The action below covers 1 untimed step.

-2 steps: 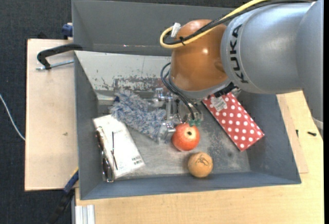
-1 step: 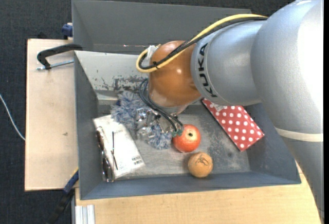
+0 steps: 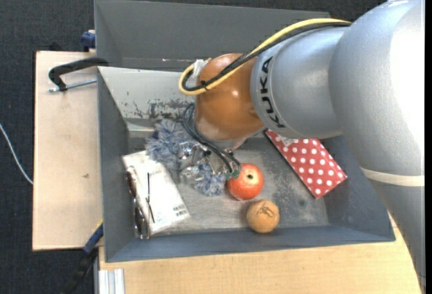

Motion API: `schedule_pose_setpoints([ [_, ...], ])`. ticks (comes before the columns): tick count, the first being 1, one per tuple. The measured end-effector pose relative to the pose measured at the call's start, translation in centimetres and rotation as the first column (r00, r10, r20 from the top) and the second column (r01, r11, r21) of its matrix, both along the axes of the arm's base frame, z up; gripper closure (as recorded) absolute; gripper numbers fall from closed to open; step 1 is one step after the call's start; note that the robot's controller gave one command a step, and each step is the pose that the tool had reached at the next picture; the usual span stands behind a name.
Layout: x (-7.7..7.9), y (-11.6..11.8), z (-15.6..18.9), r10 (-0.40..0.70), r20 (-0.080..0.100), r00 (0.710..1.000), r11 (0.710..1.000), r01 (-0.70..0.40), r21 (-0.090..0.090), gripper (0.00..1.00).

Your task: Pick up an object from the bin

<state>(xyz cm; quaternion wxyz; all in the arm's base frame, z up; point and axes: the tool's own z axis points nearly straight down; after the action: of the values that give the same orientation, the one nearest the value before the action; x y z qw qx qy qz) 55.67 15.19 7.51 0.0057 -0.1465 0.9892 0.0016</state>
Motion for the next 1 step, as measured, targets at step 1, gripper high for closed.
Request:
schedule_pose_setpoints([
  [1, -2.26, -1.35, 10.77, -0.135, 0.000, 0.991, 0.991, 0.135, 0.000, 0.00],
])
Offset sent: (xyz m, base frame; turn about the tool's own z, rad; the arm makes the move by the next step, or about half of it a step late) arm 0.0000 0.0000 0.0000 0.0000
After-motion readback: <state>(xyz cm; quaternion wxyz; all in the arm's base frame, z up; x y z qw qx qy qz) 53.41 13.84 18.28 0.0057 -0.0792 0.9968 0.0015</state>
